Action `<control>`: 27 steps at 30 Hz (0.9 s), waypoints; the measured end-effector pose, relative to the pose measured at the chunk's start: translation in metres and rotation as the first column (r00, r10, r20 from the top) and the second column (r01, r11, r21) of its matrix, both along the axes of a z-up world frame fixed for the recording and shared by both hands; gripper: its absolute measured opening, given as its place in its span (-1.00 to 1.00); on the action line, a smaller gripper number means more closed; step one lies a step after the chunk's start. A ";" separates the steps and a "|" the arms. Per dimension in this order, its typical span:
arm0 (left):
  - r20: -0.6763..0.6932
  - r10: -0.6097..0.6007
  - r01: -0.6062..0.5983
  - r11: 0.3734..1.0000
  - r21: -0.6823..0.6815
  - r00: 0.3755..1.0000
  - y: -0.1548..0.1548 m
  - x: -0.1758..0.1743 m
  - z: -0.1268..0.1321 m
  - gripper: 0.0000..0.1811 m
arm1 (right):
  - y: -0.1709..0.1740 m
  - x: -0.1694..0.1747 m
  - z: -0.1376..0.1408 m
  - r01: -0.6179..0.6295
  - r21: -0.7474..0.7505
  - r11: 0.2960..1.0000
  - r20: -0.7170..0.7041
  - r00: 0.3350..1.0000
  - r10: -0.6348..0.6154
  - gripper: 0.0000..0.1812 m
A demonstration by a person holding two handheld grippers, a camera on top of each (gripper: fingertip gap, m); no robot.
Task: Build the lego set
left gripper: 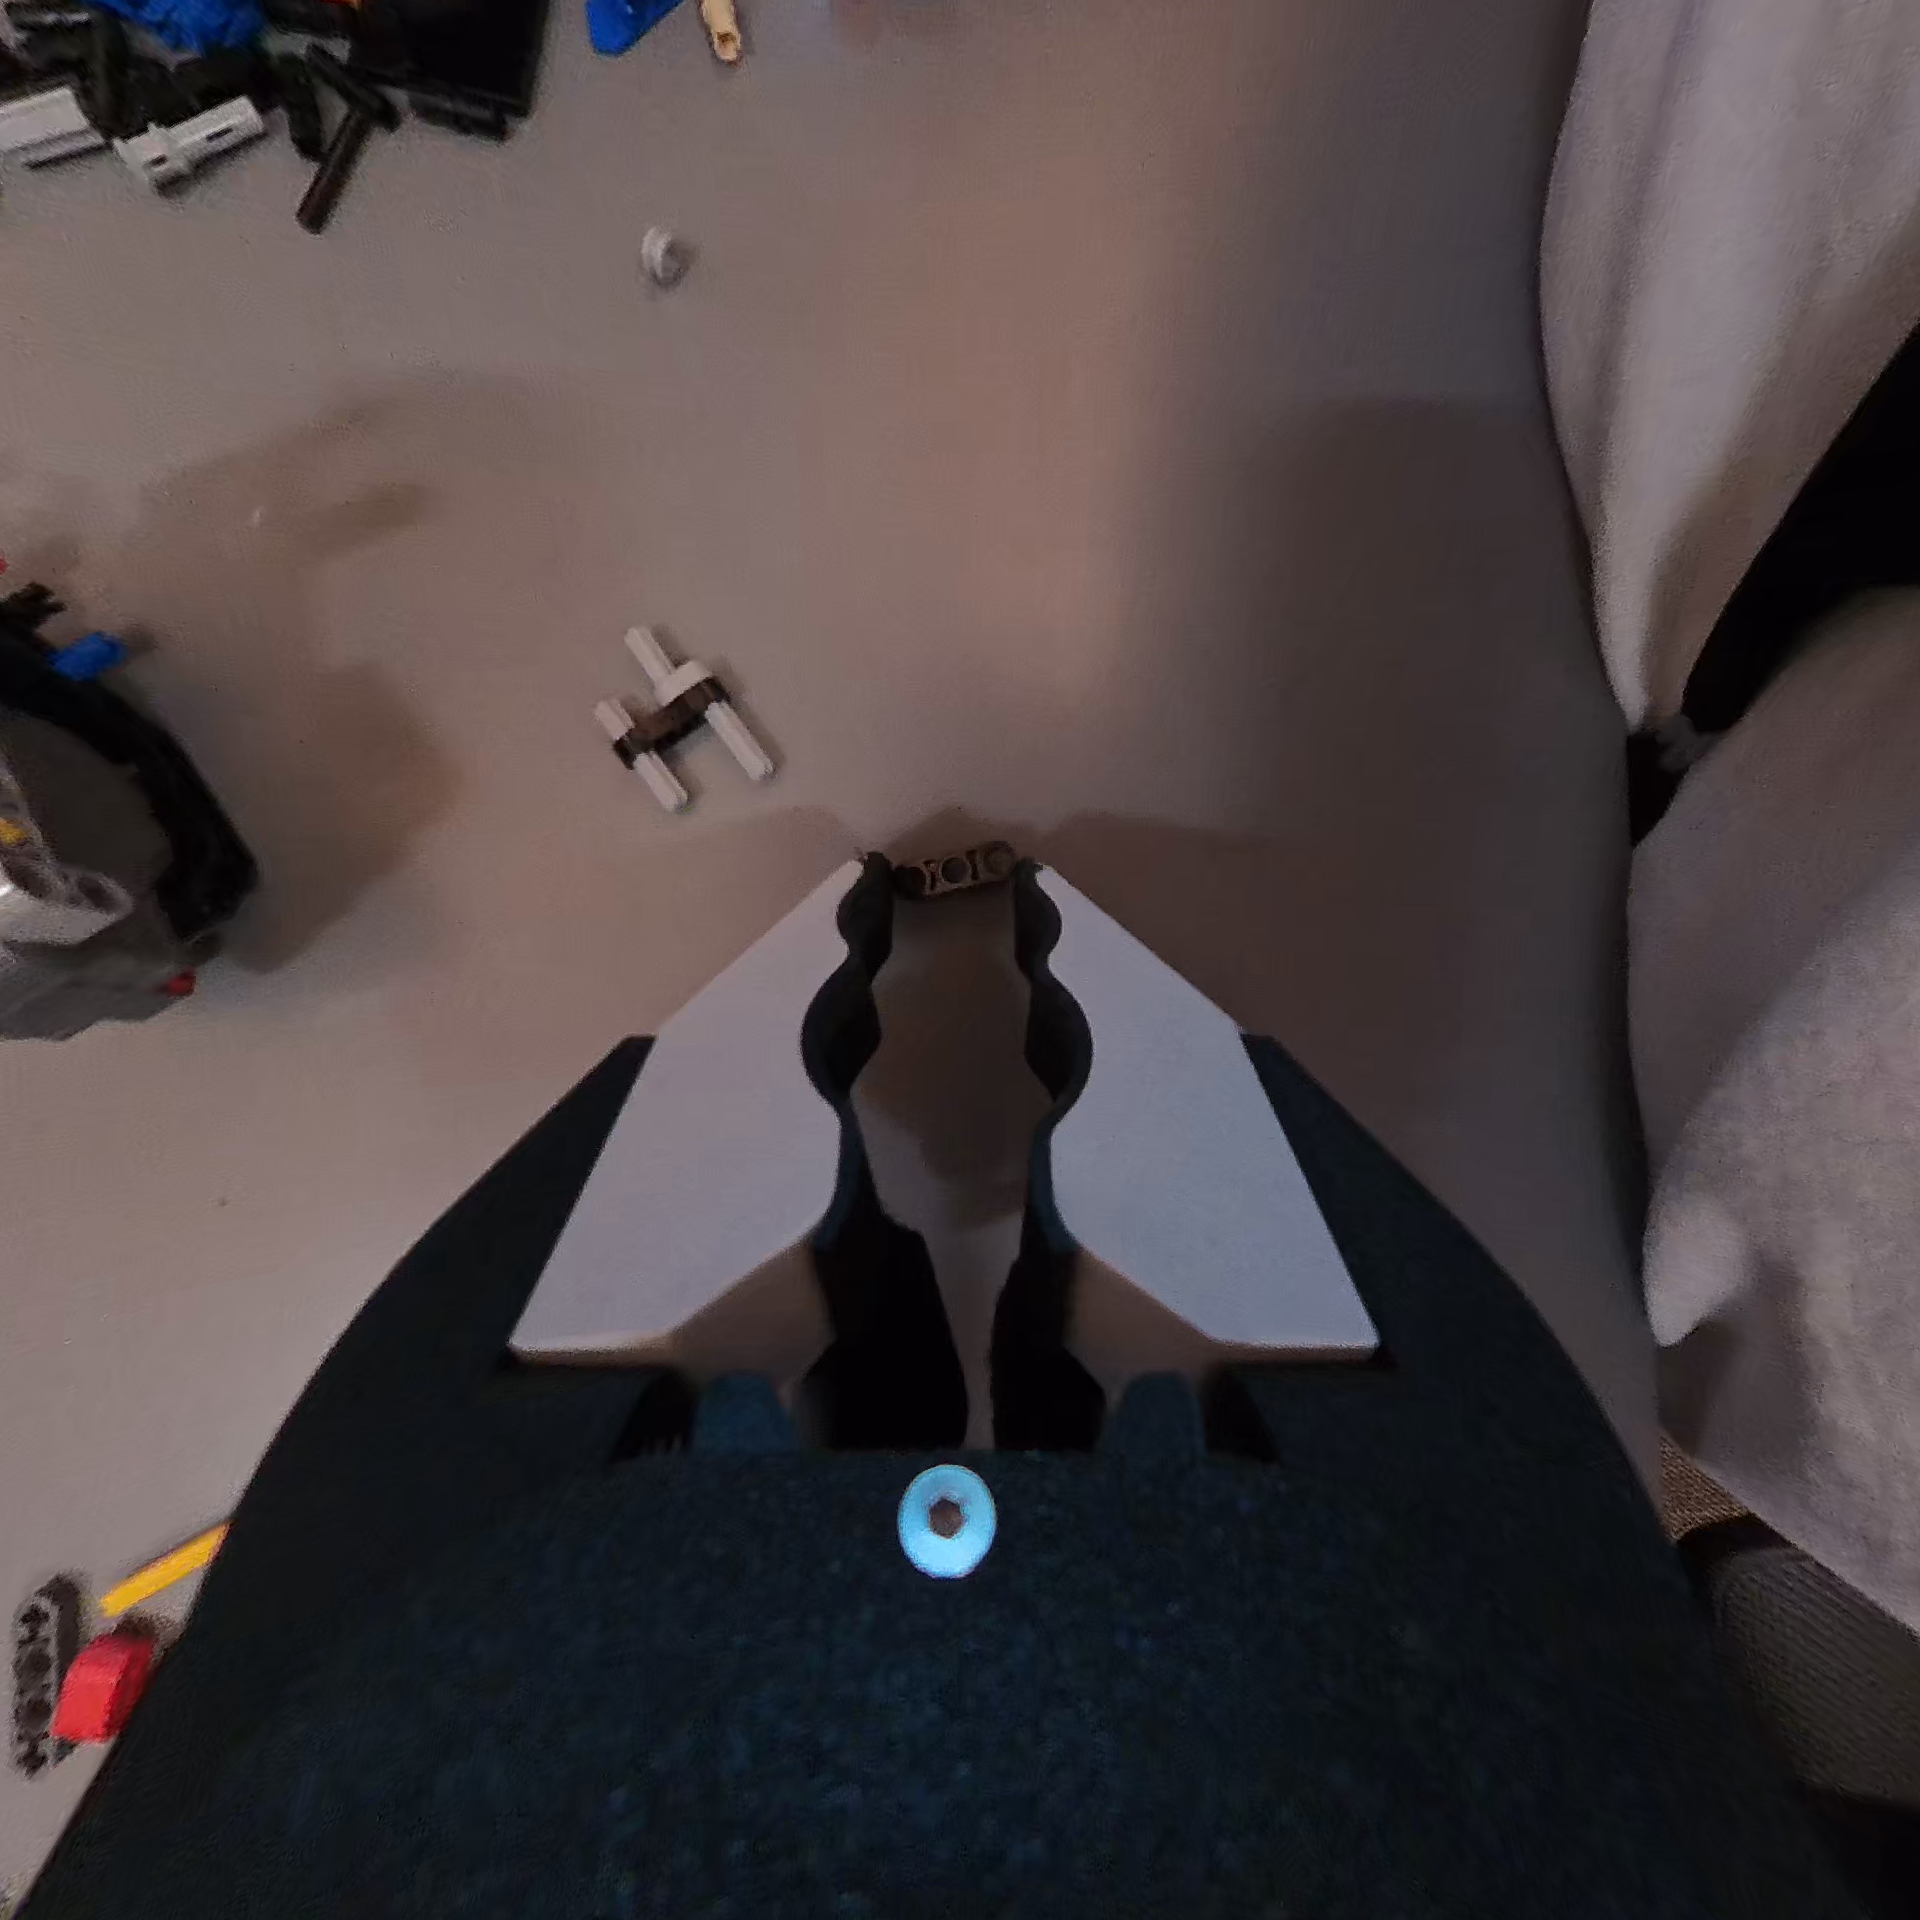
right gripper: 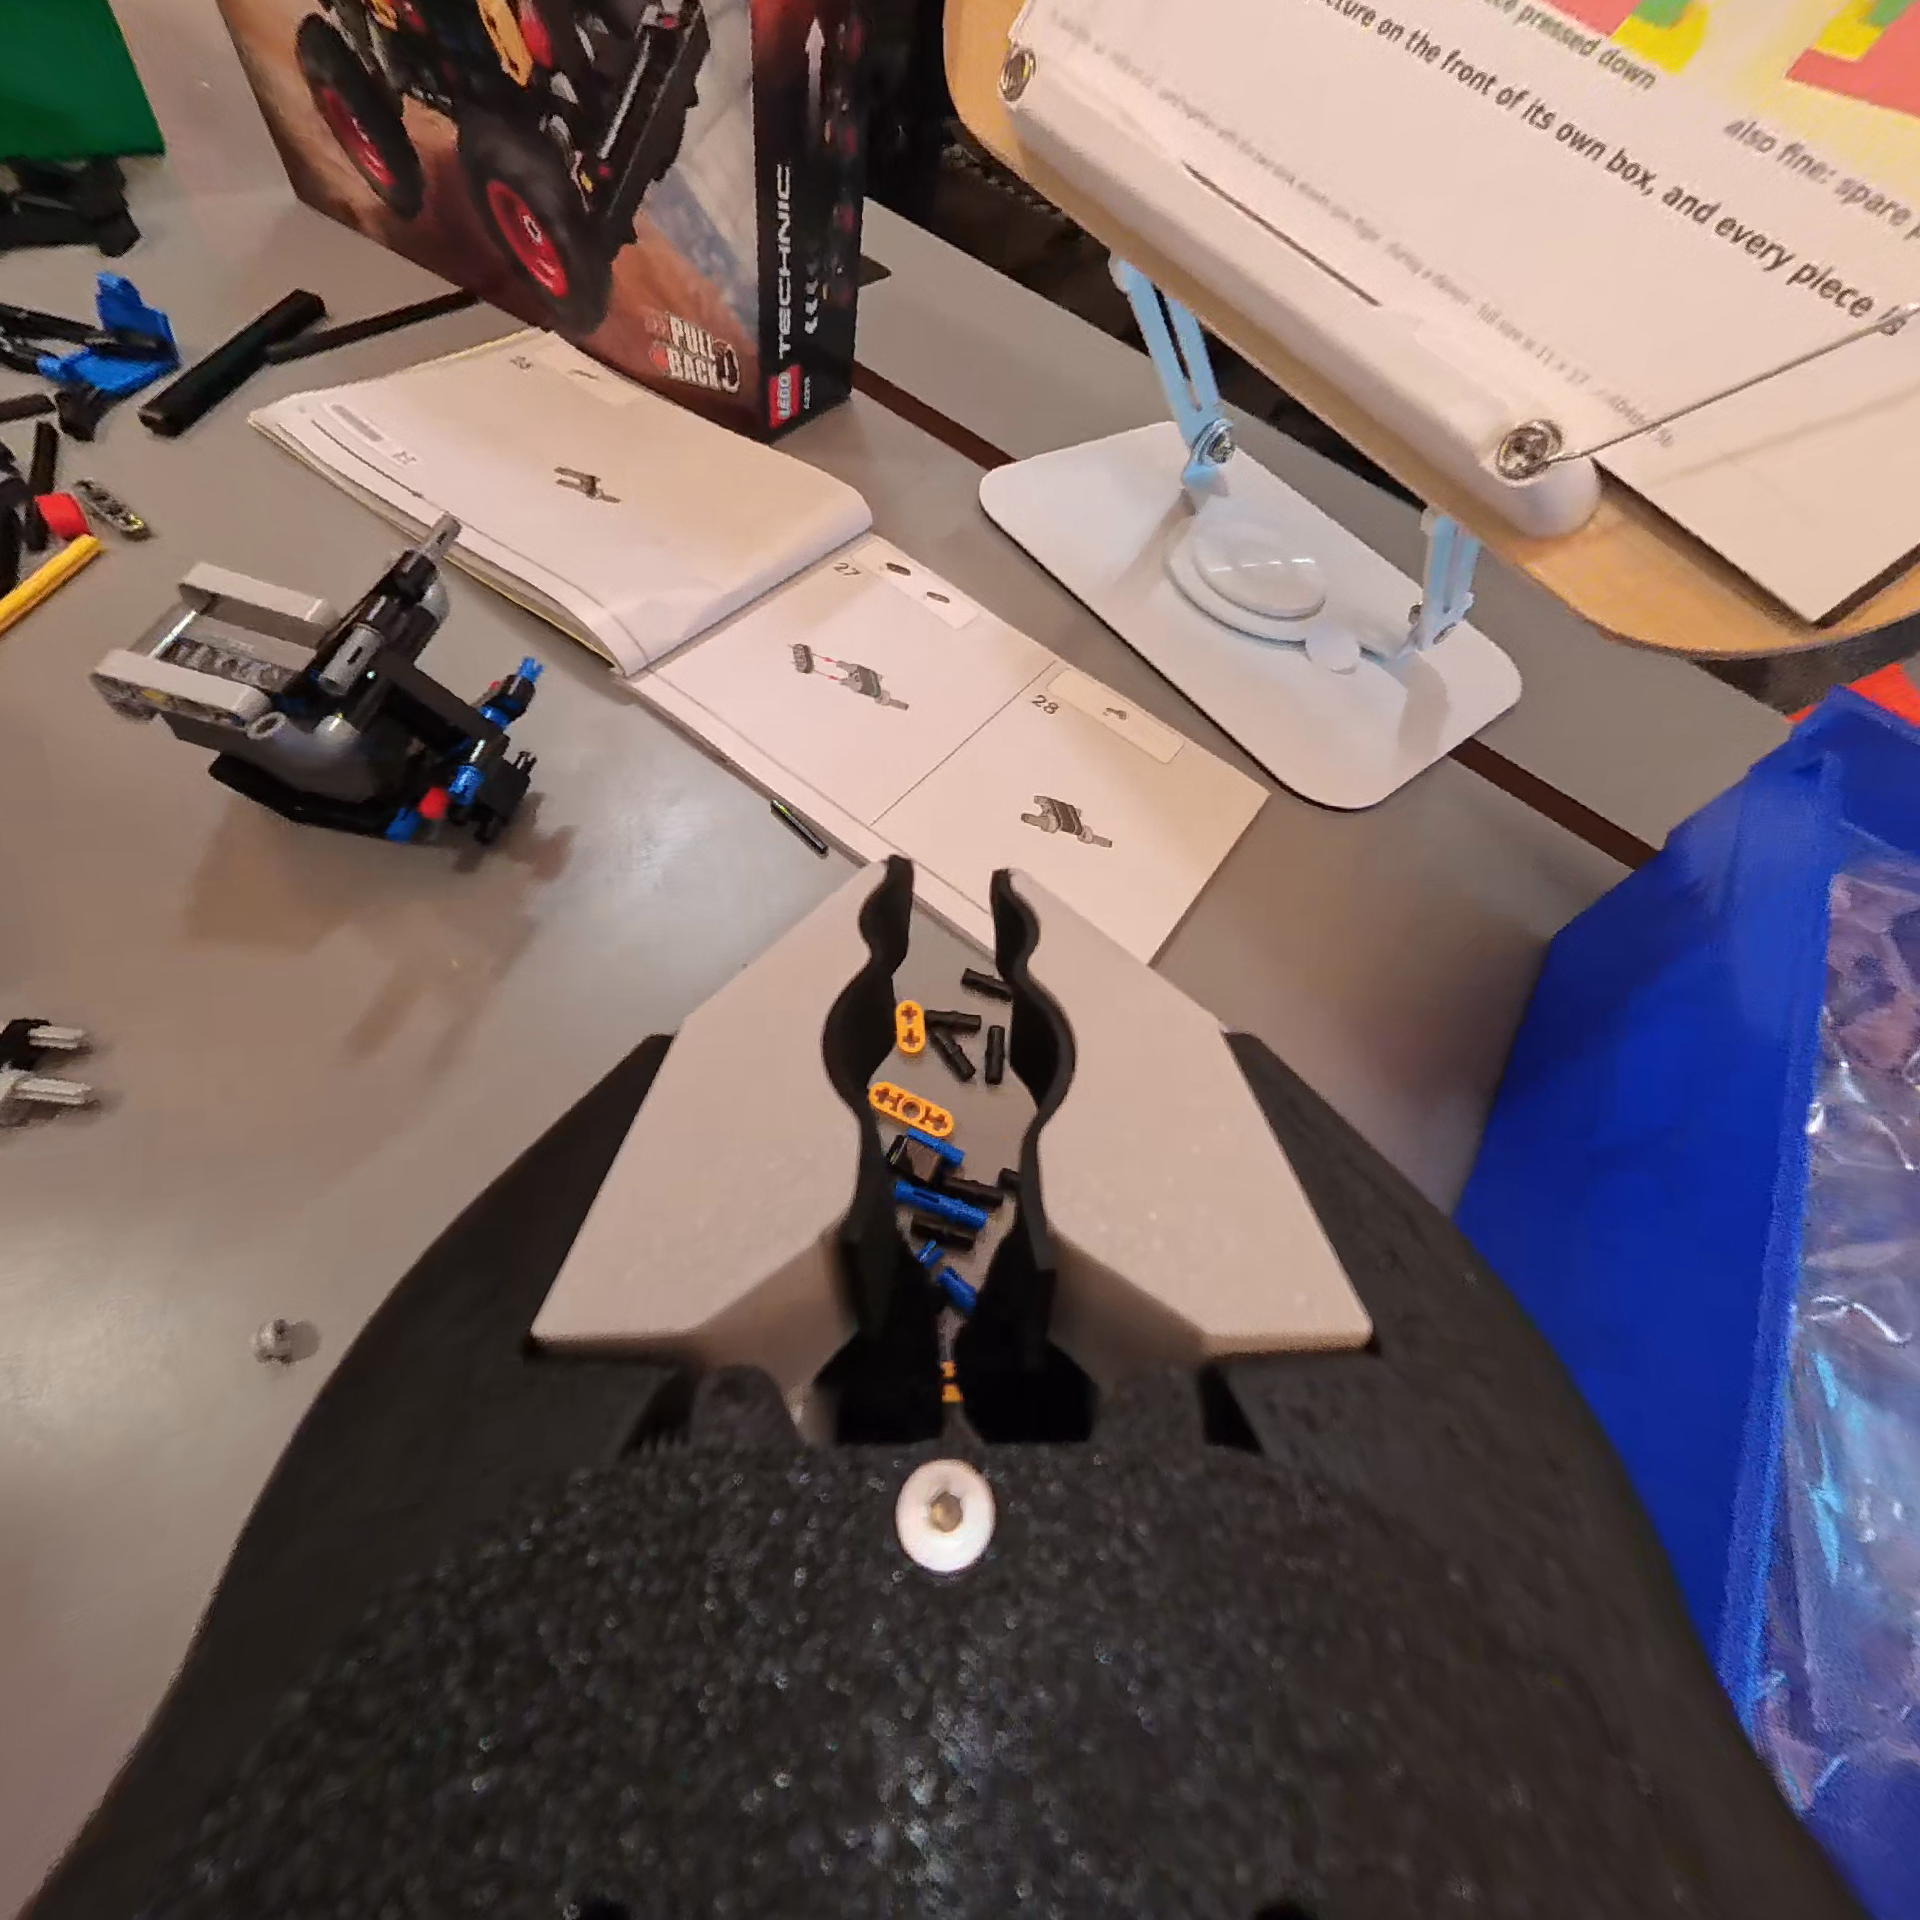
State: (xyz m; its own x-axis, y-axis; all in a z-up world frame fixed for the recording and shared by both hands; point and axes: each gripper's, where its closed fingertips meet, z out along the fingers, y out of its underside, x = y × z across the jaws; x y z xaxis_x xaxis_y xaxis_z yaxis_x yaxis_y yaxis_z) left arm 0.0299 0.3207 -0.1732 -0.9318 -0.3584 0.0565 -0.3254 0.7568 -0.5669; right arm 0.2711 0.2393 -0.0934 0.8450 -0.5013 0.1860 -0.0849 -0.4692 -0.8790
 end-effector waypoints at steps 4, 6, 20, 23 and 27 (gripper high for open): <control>0.012 -0.025 0.025 1.000 0.007 1.000 -0.004 0.001 -0.002 -0.76 | -0.002 0.002 0.001 0.006 0.002 1.000 0.000 1.000 -0.006 -0.84; 0.019 -0.029 0.029 1.000 0.007 0.999 -0.004 0.001 -0.003 -0.77 | -0.002 0.003 0.001 0.009 0.004 1.000 -0.005 1.000 -0.009 -0.84; 0.104 0.412 -0.317 0.818 -0.479 0.905 0.020 0.035 0.060 -0.67 | -0.018 0.004 0.035 0.026 0.045 0.999 0.040 0.999 -0.028 -0.83; 0.142 0.534 -0.361 0.720 -0.593 0.834 0.032 0.038 0.073 -0.72 | -0.030 -0.003 0.046 0.046 0.023 0.999 0.016 0.999 -0.047 -0.83; 0.204 0.606 -0.368 0.681 -0.633 0.769 0.042 0.038 0.080 -0.74 | -0.049 -0.013 0.016 0.103 -0.100 0.990 -0.084 0.990 -0.112 -0.81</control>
State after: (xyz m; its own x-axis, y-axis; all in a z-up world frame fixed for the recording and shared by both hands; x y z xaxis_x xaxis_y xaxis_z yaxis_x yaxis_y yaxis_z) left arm 0.0681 0.3622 -0.0934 -0.6141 -0.7854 0.0785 -0.2326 0.0851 -0.9688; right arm 0.2580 0.1902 -0.0769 0.8025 -0.5737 0.1640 -0.2151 -0.5346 -0.8173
